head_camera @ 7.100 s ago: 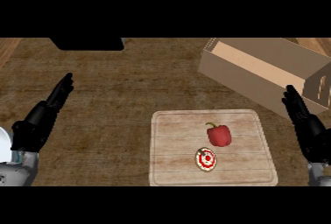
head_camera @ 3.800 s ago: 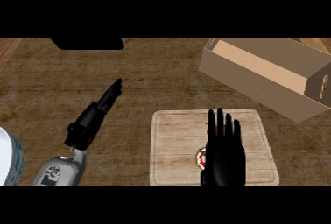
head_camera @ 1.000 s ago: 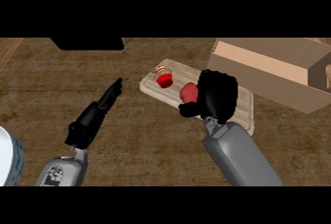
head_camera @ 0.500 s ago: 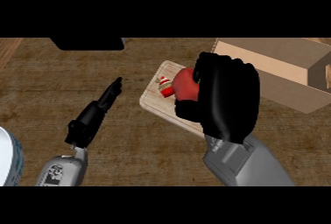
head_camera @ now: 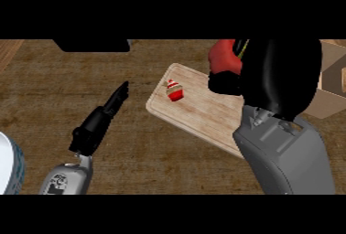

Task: Pick the bell pepper from the cutting board and place it in the cardboard box

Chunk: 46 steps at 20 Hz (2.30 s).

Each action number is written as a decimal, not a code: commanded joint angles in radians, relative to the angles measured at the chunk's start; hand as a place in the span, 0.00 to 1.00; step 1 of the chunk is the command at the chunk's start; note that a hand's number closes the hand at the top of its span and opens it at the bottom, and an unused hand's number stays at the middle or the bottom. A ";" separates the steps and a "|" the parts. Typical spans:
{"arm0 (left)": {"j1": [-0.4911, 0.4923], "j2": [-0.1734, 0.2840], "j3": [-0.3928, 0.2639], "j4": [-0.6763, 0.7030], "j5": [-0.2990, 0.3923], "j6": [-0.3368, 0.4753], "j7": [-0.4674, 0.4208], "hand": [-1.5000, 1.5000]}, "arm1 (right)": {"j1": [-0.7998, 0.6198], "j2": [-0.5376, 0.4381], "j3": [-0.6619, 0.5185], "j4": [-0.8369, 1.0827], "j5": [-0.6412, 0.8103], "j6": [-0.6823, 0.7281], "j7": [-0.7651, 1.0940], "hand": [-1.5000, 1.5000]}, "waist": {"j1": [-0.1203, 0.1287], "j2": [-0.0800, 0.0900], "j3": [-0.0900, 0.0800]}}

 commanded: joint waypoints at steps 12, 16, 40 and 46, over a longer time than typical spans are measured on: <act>-0.076 -0.006 0.029 0.023 0.017 -0.022 0.037 0.50 | -0.115 -0.159 -0.344 0.297 -0.096 -0.179 -0.186 1.00 | 0.004 0.005 0.001; 0.002 0.004 0.016 0.028 -0.001 -0.031 -0.029 0.50 | -0.145 -0.182 -0.347 0.411 -0.061 -0.215 -0.173 1.00 | 0.007 0.004 0.000; -0.005 -0.040 -0.016 0.050 -0.051 -0.002 -0.062 0.50 | -0.196 -0.261 -0.601 1.176 -0.277 -0.679 -0.504 0.00 | 0.024 0.012 0.001; -0.034 -0.003 0.030 0.022 -0.003 -0.042 0.004 0.50 | -0.146 -0.215 -0.706 1.044 -0.433 -0.904 -0.677 0.00 | 0.017 0.008 0.003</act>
